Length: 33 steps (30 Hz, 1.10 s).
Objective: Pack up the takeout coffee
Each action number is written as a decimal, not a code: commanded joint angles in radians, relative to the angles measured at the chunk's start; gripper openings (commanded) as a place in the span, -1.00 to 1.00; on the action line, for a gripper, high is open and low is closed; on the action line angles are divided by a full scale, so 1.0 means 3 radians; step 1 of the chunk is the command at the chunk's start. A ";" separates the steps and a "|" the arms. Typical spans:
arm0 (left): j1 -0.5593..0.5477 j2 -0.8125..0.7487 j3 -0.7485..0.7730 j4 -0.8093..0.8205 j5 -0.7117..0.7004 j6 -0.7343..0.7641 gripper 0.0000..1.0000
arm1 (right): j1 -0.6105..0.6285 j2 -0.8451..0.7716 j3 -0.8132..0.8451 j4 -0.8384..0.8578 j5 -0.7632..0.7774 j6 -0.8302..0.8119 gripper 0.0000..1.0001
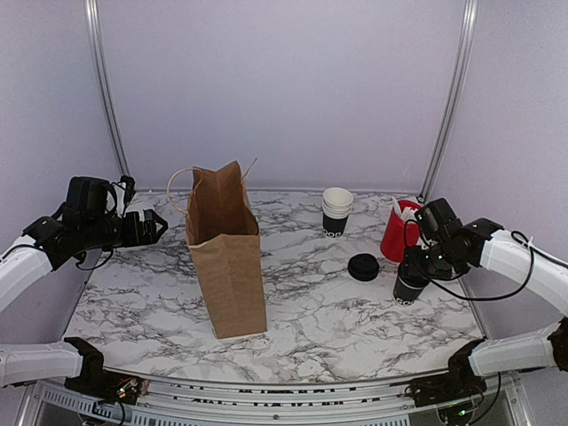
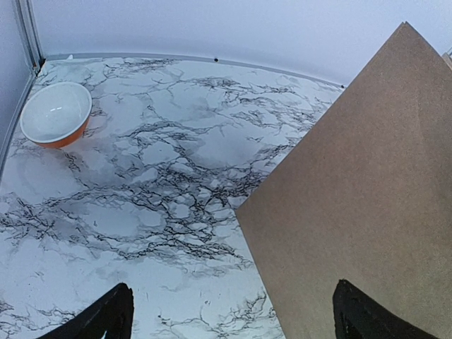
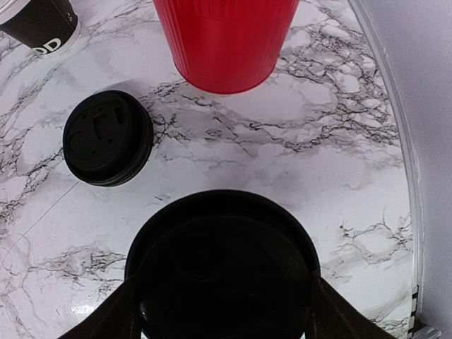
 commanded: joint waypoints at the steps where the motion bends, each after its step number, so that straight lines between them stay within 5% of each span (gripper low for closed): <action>1: 0.0014 0.0017 -0.0039 -0.0035 0.0036 0.0031 0.98 | -0.0028 -0.0083 0.0029 0.0027 -0.0048 -0.0060 0.38; 33: 0.0014 0.0073 -0.0033 -0.0029 0.0068 0.0012 0.98 | 0.0599 -0.0073 0.0437 -0.0084 -0.0419 0.0019 0.26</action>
